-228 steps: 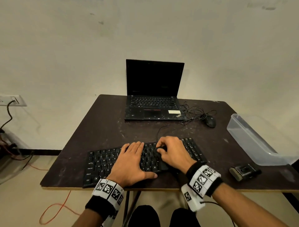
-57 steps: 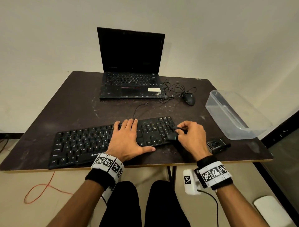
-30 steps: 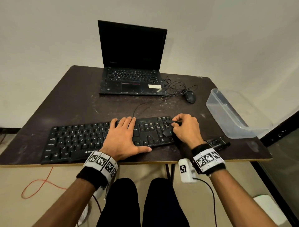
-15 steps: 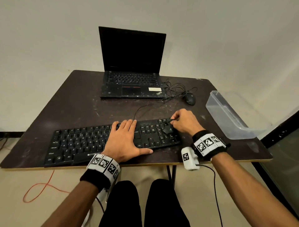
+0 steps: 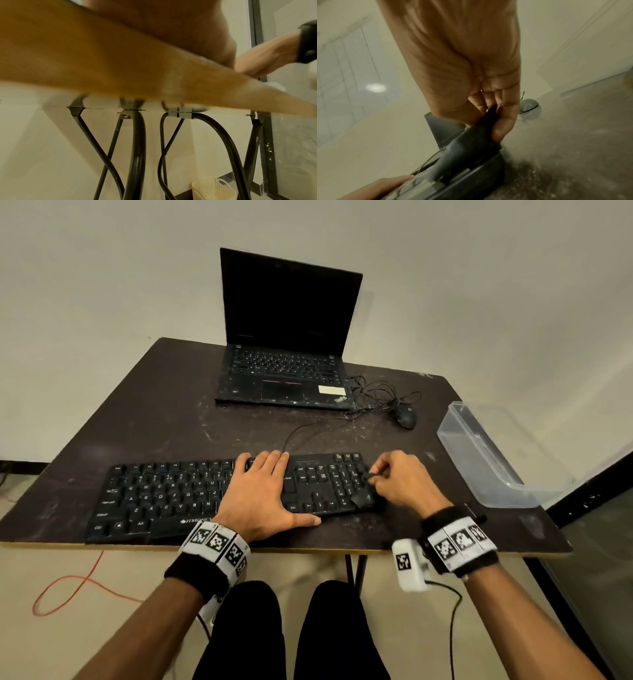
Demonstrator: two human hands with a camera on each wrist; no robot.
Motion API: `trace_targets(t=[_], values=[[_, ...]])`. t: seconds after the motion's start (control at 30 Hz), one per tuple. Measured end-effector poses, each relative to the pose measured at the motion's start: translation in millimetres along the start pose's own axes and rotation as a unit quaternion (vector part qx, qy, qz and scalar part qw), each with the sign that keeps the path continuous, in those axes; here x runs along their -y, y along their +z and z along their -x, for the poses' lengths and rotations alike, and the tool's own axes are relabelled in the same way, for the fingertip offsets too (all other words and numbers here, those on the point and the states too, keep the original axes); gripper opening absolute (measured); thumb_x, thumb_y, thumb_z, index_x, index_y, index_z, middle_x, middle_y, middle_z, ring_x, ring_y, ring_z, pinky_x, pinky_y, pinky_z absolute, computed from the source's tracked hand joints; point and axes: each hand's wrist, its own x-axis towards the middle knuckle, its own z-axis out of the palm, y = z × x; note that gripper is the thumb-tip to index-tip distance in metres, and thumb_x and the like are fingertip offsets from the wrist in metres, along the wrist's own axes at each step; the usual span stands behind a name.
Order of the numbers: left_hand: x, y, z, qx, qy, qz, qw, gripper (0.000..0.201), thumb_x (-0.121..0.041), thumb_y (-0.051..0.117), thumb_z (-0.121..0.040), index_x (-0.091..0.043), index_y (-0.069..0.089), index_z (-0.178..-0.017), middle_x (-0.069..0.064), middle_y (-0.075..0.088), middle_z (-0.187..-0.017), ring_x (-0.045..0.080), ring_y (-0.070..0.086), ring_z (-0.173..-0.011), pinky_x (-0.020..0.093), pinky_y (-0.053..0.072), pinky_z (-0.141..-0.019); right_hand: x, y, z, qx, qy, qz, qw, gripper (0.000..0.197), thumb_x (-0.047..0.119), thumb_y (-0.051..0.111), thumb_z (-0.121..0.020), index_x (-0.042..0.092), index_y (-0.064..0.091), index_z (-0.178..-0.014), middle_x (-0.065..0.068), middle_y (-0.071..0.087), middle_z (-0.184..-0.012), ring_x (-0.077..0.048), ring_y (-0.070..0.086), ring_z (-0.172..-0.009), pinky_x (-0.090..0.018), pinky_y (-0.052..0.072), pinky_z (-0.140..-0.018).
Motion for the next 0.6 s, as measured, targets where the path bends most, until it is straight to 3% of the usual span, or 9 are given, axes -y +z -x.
trace_targets(t=[0.07, 0.2, 0.33, 0.5, 0.6], values=[[0, -1, 0, 0.007, 0.000, 0.000, 1.000, 0.145, -0.111, 0.019, -0.059, -0.014, 0.013, -0.166, 0.001, 0.019, -0.172, 0.020, 0.016, -0.158, 0.051, 0.004, -0.129, -1, -2, -4, 0.020, 0.000, 0.006, 1.000, 0.014, 0.019, 0.078, -0.091, 0.025, 0.070, -0.081, 0.001, 0.075, -0.094, -0.021, 0.070, -0.096, -0.029, 0.052, -0.086], [-1, -1, 0, 0.004, 0.005, -0.009, 1.000, 0.144, -0.111, 0.020, -0.060, -0.014, 0.014, -0.166, 0.001, 0.020, -0.172, 0.020, 0.017, -0.158, 0.051, 0.005, -0.129, 22, -6, -44, -0.031, -0.028, -0.019, 0.999, 0.015, 0.018, 0.076, -0.091, 0.025, 0.069, -0.080, -0.003, 0.078, -0.098, -0.025, 0.072, -0.103, -0.034, 0.055, -0.099], [-1, -2, 1, 0.001, 0.001, -0.006, 1.000, 0.144, -0.111, 0.021, -0.059, -0.014, 0.016, -0.165, 0.001, 0.022, -0.171, 0.020, 0.018, -0.157, 0.052, 0.006, -0.128, 36, 6, -55, -0.024, -0.088, 0.002, 0.996, 0.010, 0.016, 0.075, -0.093, 0.026, 0.076, -0.093, -0.002, 0.078, -0.101, -0.024, 0.071, -0.104, -0.031, 0.053, -0.095], [-1, -1, 1, -0.003, 0.000, -0.004, 1.000, 0.144, -0.110, 0.023, -0.059, -0.014, 0.015, -0.165, 0.001, 0.023, -0.170, 0.020, 0.018, -0.157, 0.052, 0.005, -0.128, 19, 7, -56, -0.053, -0.084, -0.002, 0.995, 0.021, 0.011, 0.073, -0.092, 0.032, 0.075, -0.088, -0.001, 0.077, -0.098, -0.022, 0.070, -0.102, -0.027, 0.051, -0.090], [-1, -1, 1, -0.004, 0.004, -0.004, 1.000, 0.144, -0.110, 0.022, -0.059, -0.013, 0.016, -0.165, 0.002, 0.023, -0.171, 0.021, 0.019, -0.157, 0.052, 0.006, -0.128, 17, 8, -49, -0.062, -0.131, 0.018, 0.989, 0.025, 0.008, 0.075, -0.089, 0.032, 0.078, -0.089, 0.001, 0.079, -0.099, -0.019, 0.068, -0.099, -0.025, 0.047, -0.089]])
